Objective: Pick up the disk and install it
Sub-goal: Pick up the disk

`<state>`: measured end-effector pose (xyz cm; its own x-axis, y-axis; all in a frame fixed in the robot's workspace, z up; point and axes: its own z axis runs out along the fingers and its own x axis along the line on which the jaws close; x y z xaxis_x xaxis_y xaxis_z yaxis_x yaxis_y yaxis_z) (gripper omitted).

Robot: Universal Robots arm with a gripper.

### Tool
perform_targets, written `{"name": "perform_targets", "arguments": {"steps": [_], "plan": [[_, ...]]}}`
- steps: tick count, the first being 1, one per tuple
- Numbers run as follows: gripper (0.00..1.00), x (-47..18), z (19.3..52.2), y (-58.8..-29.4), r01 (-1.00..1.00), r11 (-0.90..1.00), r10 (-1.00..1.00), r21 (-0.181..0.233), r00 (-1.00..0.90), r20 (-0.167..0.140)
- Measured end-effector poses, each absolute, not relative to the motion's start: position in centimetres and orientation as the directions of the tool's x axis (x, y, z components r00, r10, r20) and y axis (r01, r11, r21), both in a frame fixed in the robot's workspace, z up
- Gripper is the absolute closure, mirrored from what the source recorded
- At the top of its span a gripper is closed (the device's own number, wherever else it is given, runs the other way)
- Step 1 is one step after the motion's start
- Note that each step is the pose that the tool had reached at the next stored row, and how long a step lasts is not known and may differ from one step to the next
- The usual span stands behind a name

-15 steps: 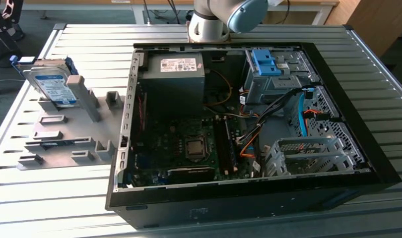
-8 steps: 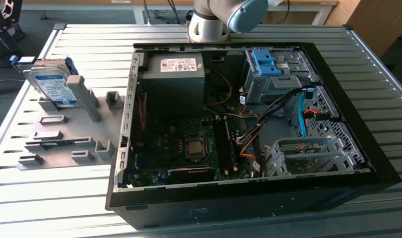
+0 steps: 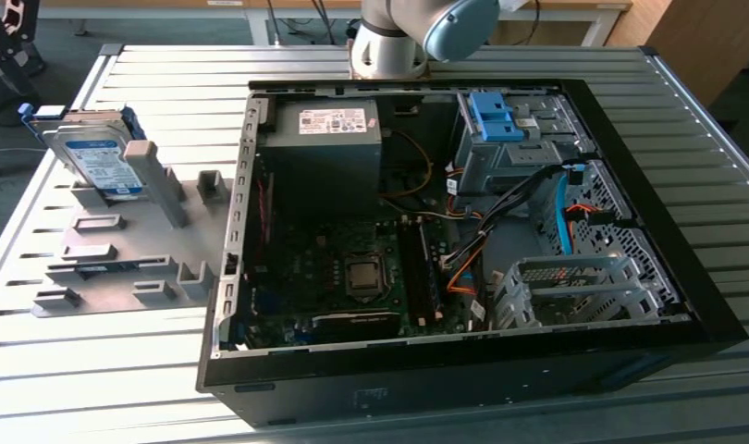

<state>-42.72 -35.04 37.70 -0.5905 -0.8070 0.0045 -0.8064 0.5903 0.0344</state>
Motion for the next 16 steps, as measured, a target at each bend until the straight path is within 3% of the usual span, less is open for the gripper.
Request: {"name": "perform_targets", "arguments": {"steps": [16], "plan": [[0.89, -42.71, 37.7, -35.04, -0.831, 0.555, -0.832, 0.035, -0.555, 0.004]]}}
